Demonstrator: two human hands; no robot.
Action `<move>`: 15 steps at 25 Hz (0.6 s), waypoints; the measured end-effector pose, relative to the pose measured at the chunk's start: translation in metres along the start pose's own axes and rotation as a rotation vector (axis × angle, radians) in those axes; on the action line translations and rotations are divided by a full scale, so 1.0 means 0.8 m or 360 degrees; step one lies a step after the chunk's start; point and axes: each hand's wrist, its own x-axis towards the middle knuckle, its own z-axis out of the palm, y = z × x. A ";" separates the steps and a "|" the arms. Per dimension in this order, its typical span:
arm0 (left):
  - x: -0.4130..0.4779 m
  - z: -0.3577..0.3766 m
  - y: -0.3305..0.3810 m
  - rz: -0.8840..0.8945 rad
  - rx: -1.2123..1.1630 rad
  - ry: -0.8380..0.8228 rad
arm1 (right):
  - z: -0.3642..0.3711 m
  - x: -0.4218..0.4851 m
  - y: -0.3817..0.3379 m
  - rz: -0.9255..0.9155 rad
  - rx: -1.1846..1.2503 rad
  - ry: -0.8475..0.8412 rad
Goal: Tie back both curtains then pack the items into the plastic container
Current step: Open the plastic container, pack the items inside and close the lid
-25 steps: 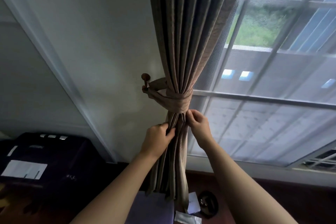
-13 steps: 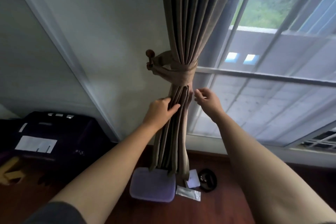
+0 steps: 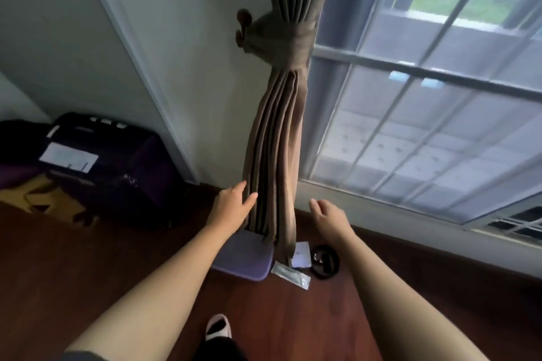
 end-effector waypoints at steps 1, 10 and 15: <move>-0.015 0.024 -0.013 -0.0066 0.0043 -0.0049 | 0.018 -0.007 0.025 -0.0012 -0.0023 -0.0054; -0.046 0.259 -0.228 -0.0569 0.0249 -0.0136 | 0.290 0.035 0.254 0.0117 0.0028 -0.0301; 0.009 0.402 -0.420 -0.0708 0.0315 0.0027 | 0.476 0.140 0.366 0.0191 0.0139 -0.0168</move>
